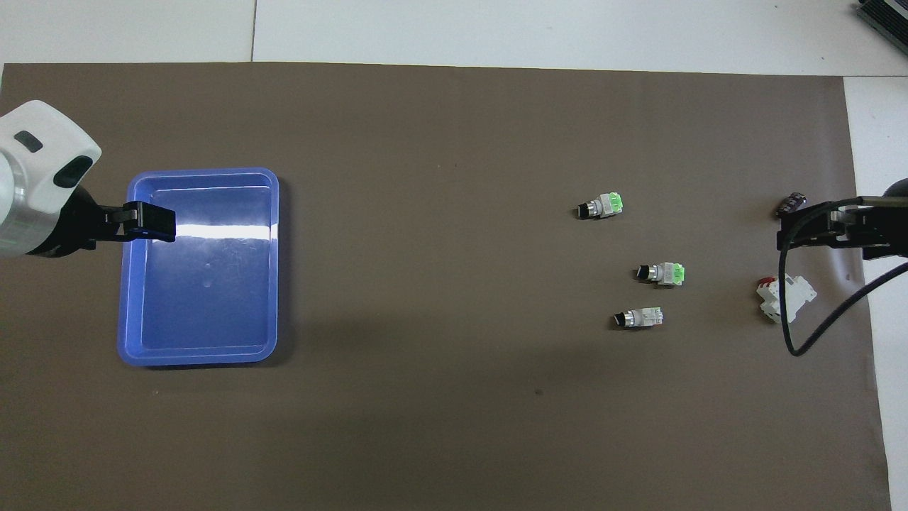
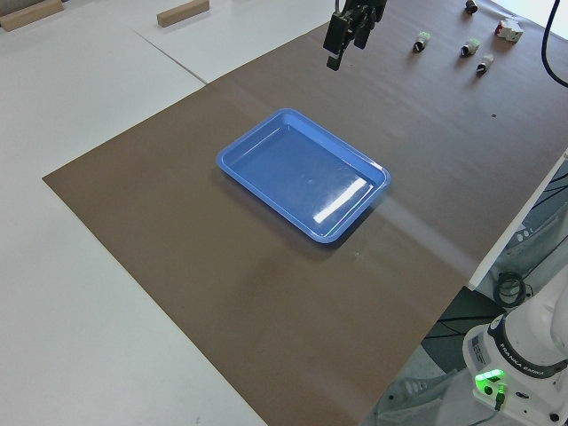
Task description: Turn and place switch with both arms
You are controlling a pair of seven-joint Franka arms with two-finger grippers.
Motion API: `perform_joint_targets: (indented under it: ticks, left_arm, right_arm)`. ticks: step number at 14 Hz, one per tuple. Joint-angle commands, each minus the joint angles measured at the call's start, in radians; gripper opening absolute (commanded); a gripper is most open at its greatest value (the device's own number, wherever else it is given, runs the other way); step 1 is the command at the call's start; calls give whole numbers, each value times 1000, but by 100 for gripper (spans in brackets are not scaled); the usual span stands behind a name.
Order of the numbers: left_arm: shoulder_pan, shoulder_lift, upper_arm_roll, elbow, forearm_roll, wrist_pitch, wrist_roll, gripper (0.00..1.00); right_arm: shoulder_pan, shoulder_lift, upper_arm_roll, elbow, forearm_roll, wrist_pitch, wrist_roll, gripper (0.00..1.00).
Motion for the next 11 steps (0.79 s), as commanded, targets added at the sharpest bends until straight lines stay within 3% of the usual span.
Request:
perform_joint_targets:
  ticks: [1, 11]
  left_arm:
    - [10, -30, -4, -28, -12, -3, 11, 100]
    - [10, -30, -4, -28, -12, -3, 11, 100]
  right_arm:
    - [-11, -26, 6, -28, -10, 5, -18, 100]
    - [-22, -43, -1, -65, -19, 17, 83, 100]
